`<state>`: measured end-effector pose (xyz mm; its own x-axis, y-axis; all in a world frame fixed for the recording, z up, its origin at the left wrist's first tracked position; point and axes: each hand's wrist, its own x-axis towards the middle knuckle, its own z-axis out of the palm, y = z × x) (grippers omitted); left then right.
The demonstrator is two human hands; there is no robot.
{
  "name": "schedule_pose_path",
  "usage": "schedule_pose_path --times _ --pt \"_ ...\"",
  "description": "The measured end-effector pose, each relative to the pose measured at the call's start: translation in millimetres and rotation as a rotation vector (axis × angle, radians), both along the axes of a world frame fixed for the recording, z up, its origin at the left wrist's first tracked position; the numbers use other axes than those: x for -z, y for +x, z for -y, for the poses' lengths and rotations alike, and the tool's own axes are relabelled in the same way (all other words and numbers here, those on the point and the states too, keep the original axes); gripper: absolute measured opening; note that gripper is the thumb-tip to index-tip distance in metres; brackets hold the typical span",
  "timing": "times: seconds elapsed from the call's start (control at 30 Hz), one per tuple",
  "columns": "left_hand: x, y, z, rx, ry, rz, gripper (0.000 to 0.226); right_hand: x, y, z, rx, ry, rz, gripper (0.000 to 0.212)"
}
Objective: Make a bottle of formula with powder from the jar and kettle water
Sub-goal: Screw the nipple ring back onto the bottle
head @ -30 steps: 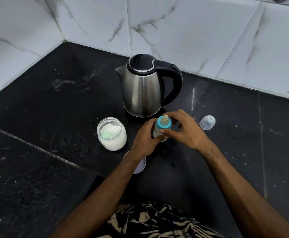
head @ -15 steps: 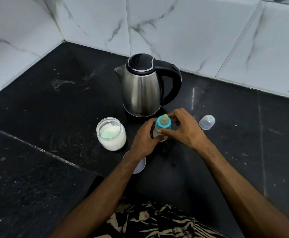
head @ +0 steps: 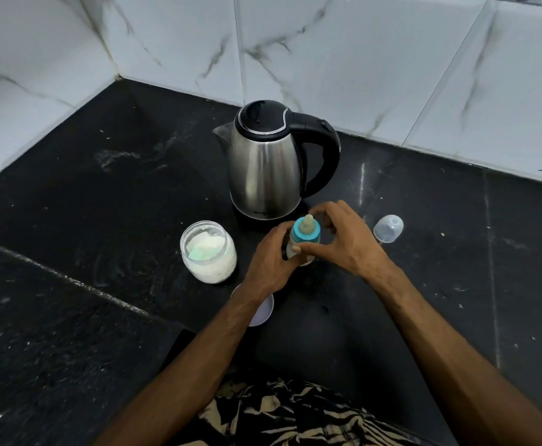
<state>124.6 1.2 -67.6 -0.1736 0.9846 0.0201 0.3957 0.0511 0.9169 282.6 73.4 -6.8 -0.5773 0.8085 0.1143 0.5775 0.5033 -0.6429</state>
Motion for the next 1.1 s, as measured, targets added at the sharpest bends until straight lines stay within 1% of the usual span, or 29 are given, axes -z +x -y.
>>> schedule_pose_path --times 0.03,0.07,0.1,0.17,0.23,0.27,0.37,0.43,0.47,0.5,0.57,0.63,0.67,0.73,0.77,0.87,0.9,1.0,1.07,1.1 --pt "0 0 0 0.001 0.002 0.0 0.058 -2 2 -1 -0.036 -0.017 0.009 0.075" --pt "-1 0 0 0.0 0.005 -0.002 0.058 -3 4 -1 -0.075 -0.026 0.024 0.079" --pt "0 0 0 -0.004 0.008 -0.002 0.058 -4 6 -3 -0.107 -0.027 0.037 0.075" --pt "1 0 0 -0.009 0.01 0.004 0.06 -2 6 -3 -0.117 -0.013 0.02 0.058" --pt "0 0 0 -0.01 0.008 0.008 0.061 2 1 -1 -0.055 -0.003 -0.015 0.047" --pt "0 0 0 -0.006 0.008 0.008 0.06 4 -2 0 -0.013 -0.018 -0.022 0.047" --pt "-3 1 1 0.005 0.012 0.022 0.058 4 -3 1 0.013 -0.021 0.003 0.058" --pt "-3 1 2 -0.001 0.014 0.028 0.058 0 3 -2 -0.054 -0.023 0.026 0.073" --pt "-3 1 2 -0.005 0.016 0.025 0.057 -2 6 -4 -0.096 -0.032 0.03 0.077" --pt "-3 1 1 -0.009 0.019 0.022 0.057 -4 9 -7 -0.137 -0.036 0.037 0.076" --pt "-1 1 1 -0.013 0.027 0.021 0.058 -3 9 -10 -0.178 -0.031 0.034 0.063" --pt "-1 1 1 -0.011 0.027 0.024 0.059 0 5 -7 -0.12 -0.006 0.009 0.048" --pt "-1 1 1 -0.008 0.022 0.02 0.06 1 1 -4 -0.057 -0.01 0.005 0.046" --pt "0 0 1 -0.004 0.008 0.017 0.06 2 -3 0 0.033 -0.038 0.012 0.052" --pt "0 0 1 -0.005 0.006 0.025 0.06 2 -3 2 0.035 -0.034 0.011 0.056" --pt "-1 1 1 -0.011 0.008 0.03 0.059 -4 2 0 -0.064 -0.037 0.015 0.077" --pt "-1 1 1 -0.012 0.009 0.022 0.059 -6 4 -2 -0.105 -0.033 0.027 0.077" --pt "0 1 1 -0.01 0.006 0.028 0.061 -5 5 -4 -0.156 -0.001 0.029 0.055" --pt "0 1 0 -0.007 0.006 0.035 0.06 -2 -1 -2 -0.07 0.016 0.005 0.047" --pt "-1 1 0 -0.004 0.003 0.034 0.06 -1 -3 0 -0.014 0.008 0.0 0.048"
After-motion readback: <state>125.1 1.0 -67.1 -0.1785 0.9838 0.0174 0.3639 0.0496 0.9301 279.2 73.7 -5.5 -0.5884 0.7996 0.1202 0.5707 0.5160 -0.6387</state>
